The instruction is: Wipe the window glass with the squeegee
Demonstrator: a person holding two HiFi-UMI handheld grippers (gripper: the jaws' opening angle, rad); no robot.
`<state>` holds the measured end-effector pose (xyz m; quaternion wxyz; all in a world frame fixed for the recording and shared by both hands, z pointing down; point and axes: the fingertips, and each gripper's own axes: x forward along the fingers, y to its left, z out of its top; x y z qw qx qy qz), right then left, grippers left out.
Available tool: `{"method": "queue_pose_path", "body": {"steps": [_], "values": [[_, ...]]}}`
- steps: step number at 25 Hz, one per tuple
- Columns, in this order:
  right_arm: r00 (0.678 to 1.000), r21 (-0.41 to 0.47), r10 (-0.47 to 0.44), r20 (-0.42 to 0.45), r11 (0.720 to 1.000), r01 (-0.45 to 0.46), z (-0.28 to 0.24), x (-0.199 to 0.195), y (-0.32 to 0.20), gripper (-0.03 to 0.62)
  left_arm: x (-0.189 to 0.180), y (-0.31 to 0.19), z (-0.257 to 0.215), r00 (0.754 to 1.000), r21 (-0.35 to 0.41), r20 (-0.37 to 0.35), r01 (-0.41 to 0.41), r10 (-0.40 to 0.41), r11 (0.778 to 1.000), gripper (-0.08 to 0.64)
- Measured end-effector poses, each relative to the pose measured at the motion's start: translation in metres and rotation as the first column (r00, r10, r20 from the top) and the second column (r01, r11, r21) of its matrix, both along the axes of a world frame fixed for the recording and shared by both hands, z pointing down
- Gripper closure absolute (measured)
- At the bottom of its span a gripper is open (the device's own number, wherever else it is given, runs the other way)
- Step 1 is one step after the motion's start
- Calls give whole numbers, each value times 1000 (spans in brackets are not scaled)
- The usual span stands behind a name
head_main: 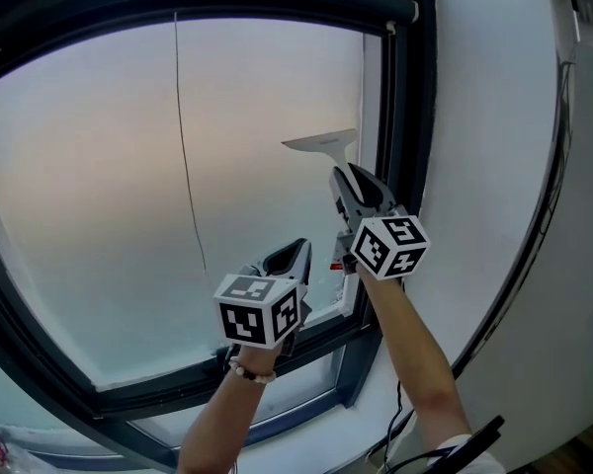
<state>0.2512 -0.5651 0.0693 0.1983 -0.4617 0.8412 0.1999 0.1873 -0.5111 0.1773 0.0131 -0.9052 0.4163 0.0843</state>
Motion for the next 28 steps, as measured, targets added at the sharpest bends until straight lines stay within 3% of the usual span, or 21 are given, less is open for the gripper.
{"method": "queue_pose_path", "body": {"steps": [6,14,28], "values": [[1000,-49,7,3,999,-7,50,2,1,500,-7,2,33,999,-30,12,44,-44,999,560],[1000,-135,16,25,991,-13,124,6,3,500,-7,8,91,999,-137,-2,34,-35,990,560],[998,-270,25,-56,962,-40,263,9,5,500,14,23,203,999,-316,24,-19,28,949,560]]}}
